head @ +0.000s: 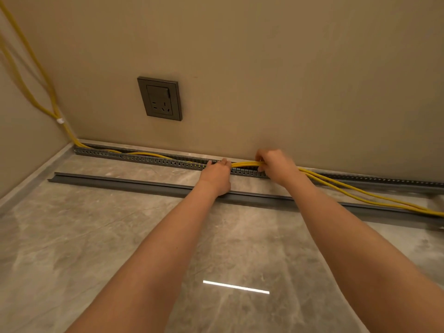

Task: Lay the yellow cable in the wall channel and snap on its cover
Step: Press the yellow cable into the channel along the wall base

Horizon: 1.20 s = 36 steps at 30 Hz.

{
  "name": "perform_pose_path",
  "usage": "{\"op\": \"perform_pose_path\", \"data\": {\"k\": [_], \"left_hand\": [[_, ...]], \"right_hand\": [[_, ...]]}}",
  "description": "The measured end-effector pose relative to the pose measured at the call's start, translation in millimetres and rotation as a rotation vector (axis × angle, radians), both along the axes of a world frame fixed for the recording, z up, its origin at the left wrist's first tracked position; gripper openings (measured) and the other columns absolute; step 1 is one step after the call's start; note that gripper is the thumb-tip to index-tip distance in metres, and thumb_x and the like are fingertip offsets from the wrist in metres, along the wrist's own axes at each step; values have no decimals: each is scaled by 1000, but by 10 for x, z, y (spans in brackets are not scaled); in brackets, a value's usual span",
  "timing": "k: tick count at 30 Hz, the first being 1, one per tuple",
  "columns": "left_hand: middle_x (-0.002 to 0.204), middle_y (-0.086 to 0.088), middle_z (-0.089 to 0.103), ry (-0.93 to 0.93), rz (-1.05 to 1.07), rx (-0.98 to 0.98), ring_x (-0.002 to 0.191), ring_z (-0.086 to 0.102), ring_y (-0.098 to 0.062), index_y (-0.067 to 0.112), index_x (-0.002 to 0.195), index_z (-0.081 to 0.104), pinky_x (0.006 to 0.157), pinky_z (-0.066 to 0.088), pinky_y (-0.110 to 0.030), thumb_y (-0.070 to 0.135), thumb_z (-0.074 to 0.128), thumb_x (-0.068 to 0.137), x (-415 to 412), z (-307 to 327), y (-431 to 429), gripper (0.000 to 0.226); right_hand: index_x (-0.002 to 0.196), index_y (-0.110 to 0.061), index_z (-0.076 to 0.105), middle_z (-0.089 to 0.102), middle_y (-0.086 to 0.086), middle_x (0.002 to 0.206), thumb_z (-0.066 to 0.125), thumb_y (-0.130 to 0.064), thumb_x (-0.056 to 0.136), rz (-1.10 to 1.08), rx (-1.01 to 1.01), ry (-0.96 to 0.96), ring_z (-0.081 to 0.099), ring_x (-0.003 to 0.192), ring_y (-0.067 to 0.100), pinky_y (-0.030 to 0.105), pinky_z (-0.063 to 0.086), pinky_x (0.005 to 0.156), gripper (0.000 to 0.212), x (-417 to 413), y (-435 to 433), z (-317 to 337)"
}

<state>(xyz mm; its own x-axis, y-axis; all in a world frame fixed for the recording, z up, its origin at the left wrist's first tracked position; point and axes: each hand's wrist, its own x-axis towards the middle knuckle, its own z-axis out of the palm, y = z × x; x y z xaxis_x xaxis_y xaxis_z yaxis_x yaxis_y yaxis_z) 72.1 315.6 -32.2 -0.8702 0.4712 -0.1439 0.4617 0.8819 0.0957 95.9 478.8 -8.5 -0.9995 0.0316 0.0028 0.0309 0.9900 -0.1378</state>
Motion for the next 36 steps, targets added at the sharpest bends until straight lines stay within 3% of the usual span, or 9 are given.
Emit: {"op": "perform_pose_path", "data": {"k": [6,9,12,14,19,22,27,31,36], "left_hand": [[161,-9,10,-15,-20,-50,148,18,-22,7,153,11,122,9,-42,16,45,95,-10,-41,-39,68],[162,-10,6,-21,-10,-92,149,14,-24,15,154,8,119,10,-52,17,44,95,2,-50,-23,68],[160,-16,5,-29,5,-168,148,12,-32,28,153,7,113,10,-65,14,45,95,45,-17,91,71],[157,-21,13,-11,50,-196,145,19,-36,25,153,12,111,11,-68,13,47,94,86,-1,202,70],[143,-18,34,127,45,-145,135,36,-33,2,143,33,113,12,-65,10,45,92,223,-28,437,52],[142,-15,35,114,-72,-79,134,37,-32,3,144,31,114,11,-62,10,45,93,284,-31,563,53],[141,-14,36,-34,48,8,137,33,-29,8,142,33,114,13,-64,19,48,92,287,-14,673,54],[143,-14,38,-57,69,-51,138,33,-30,9,141,36,112,13,-66,19,50,90,253,42,706,54],[143,-16,37,-14,70,-149,137,33,-32,7,141,37,115,10,-63,19,50,91,266,71,787,53]], "right_hand": [[117,-3,61,55,16,120,49,-5,92,37,118,73,51,112,34,37,43,89,28,71,42,-202],[125,-6,57,54,14,122,47,-4,91,63,198,93,47,116,31,36,40,93,35,143,20,-296],[133,-8,50,55,14,126,48,0,87,26,129,83,47,120,30,36,40,98,47,206,9,-332],[138,-9,44,54,13,131,49,-2,86,16,75,44,46,123,29,36,41,100,53,232,-1,-315],[139,-9,40,52,14,137,52,-2,80,20,-30,-23,49,125,31,36,43,100,60,261,27,-258],[136,-8,43,54,14,136,52,-2,80,18,-84,-39,51,123,32,35,44,97,57,259,37,-230],[135,-4,43,53,19,135,52,1,80,29,-180,-99,51,123,34,36,44,99,55,278,107,-188],[131,-3,49,49,19,133,49,6,82,30,-144,8,50,121,36,36,44,101,50,353,248,-221],[129,-4,52,54,17,127,46,10,85,-51,49,107,52,116,36,40,45,98,46,529,588,-310]]}}
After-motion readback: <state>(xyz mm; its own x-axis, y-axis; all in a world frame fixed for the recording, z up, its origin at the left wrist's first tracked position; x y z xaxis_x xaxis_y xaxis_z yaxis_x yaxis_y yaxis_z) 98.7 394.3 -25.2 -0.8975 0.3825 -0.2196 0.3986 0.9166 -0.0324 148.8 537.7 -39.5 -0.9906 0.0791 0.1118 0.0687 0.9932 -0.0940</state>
